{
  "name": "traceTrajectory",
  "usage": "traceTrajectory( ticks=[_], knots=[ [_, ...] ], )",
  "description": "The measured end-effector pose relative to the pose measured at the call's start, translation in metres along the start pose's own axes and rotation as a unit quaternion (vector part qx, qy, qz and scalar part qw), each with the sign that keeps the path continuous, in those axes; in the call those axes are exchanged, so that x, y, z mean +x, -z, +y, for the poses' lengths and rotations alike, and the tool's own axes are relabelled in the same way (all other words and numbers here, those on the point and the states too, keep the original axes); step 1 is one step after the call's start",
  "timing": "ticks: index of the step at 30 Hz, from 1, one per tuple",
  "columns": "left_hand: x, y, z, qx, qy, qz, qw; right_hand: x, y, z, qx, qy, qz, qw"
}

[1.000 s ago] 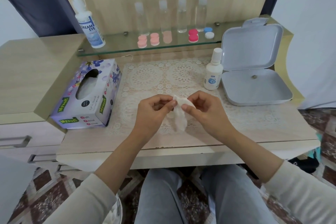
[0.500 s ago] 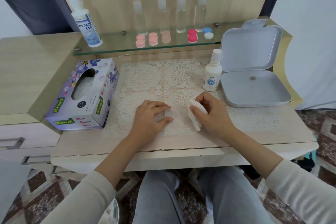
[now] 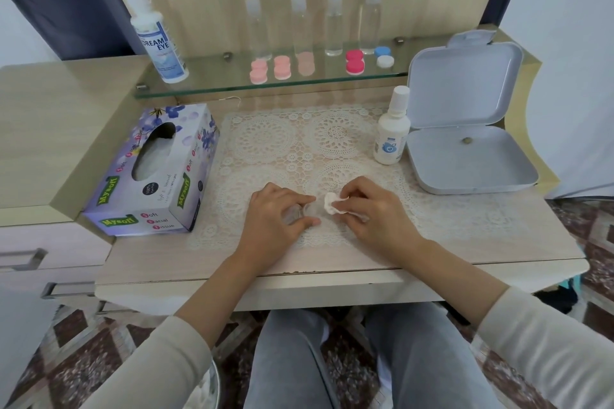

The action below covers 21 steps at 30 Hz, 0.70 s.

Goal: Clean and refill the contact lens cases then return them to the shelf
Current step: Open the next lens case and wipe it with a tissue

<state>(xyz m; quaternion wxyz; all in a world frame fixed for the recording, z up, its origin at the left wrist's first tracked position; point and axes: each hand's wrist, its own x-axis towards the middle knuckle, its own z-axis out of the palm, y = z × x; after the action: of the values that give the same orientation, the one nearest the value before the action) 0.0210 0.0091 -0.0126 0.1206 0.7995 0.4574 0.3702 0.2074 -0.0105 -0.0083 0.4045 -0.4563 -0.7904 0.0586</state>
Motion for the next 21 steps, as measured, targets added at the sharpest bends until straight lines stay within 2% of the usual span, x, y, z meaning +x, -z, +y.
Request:
traceTrajectory(
  ticks=[8, 14, 21],
  knots=[
    [-0.0001, -0.0026, -0.0022, -0.003, -0.016, 0.011, 1.000, -0.0028, -0.0073, 0.0021, -0.121, 0.031, -0.009, 0.992],
    [0.0001, -0.0020, 0.0001, -0.005, -0.023, 0.005, 1.000, -0.0001, -0.0051, -0.0017, -0.106, 0.017, -0.027, 0.994],
    [-0.0002, -0.0034, 0.0000, 0.001, -0.025, -0.001, 1.000, -0.0010, -0.0056, -0.0055, -0.092, 0.002, -0.007, 0.996]
  ],
)
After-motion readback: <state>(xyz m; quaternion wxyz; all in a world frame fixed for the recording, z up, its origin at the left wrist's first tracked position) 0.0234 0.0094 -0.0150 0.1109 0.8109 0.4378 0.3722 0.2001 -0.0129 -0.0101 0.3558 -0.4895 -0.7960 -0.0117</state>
